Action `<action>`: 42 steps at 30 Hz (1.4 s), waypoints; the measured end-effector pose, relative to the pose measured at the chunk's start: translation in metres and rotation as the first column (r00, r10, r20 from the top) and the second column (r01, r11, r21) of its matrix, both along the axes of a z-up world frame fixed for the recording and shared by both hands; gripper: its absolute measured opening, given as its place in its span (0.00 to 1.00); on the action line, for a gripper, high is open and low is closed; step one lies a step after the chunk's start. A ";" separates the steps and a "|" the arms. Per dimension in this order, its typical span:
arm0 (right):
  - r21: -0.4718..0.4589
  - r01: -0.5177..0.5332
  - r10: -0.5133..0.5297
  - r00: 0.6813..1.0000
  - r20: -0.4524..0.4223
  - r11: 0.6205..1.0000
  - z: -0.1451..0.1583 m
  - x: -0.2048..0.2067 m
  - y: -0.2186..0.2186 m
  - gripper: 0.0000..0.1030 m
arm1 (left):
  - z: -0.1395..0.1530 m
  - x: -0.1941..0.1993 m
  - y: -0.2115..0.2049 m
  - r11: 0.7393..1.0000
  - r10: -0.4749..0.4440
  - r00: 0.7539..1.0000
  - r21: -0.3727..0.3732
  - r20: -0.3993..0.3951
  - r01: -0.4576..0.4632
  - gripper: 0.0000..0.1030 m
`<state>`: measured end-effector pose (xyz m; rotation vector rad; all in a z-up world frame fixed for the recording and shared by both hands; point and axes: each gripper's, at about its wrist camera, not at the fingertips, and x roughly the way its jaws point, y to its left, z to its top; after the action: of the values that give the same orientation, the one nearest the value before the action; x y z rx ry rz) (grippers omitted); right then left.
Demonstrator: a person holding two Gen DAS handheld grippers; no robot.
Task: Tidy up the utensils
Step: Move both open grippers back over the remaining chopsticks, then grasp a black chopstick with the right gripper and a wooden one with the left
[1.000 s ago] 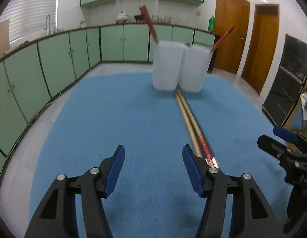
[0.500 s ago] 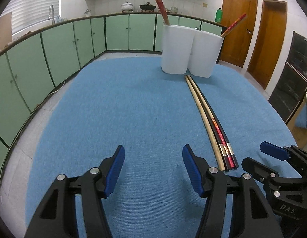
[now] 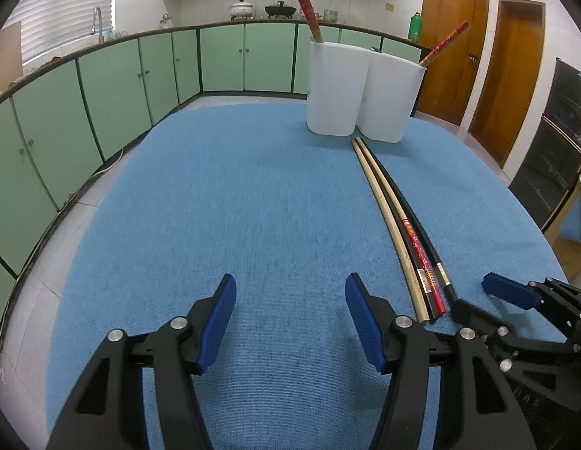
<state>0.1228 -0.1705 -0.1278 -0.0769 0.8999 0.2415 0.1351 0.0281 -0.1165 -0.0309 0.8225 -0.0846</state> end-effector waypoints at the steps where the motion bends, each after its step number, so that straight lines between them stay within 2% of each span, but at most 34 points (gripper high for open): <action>1: 0.005 0.013 -0.013 1.000 0.004 1.000 0.001 -0.001 -0.005 0.46 | 0.000 0.000 0.000 1.000 0.001 1.000 -0.002 0.000 -0.001 0.58; 7: 0.074 -0.008 0.007 1.000 0.006 0.997 0.003 -0.008 -0.015 0.47 | -0.001 0.001 0.000 1.000 0.004 1.000 -0.003 -0.006 -0.004 0.58; 11: 0.067 -0.043 0.043 0.999 0.000 0.997 0.001 -0.007 -0.004 0.46 | -0.001 0.001 0.000 1.000 0.004 1.000 0.000 -0.001 -0.004 0.58; 16: 0.044 -0.033 0.034 0.999 -0.015 0.998 -0.001 0.000 0.003 0.31 | -0.001 0.001 0.000 1.000 0.004 1.000 0.001 -0.004 -0.004 0.58; 21: 0.059 -0.031 0.032 0.999 -0.020 0.998 -0.002 0.004 0.001 0.06 | 0.000 0.000 -0.003 1.000 -0.007 1.000 0.014 -0.004 0.007 0.58; 26: 0.046 -0.001 0.002 1.000 -0.011 0.999 -0.001 0.004 -0.010 0.06 | 0.003 -0.002 -0.010 0.999 -0.036 0.999 -0.006 -0.006 0.036 0.58; 34: 0.069 0.039 -0.038 0.999 -0.016 0.997 -0.002 0.003 -0.035 0.06 | 0.003 -0.009 -0.038 0.988 -0.145 0.989 -0.060 -0.034 0.143 0.58; 42: 0.080 0.034 -0.033 0.999 -0.019 0.996 -0.004 0.003 -0.037 0.06 | -0.010 -0.003 -0.057 0.987 -0.158 0.984 0.005 -0.078 0.158 0.59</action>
<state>0.1253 -0.2076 -0.1319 0.0149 0.9071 0.2473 0.1324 -0.0287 -0.1265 0.0420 0.9020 -0.2298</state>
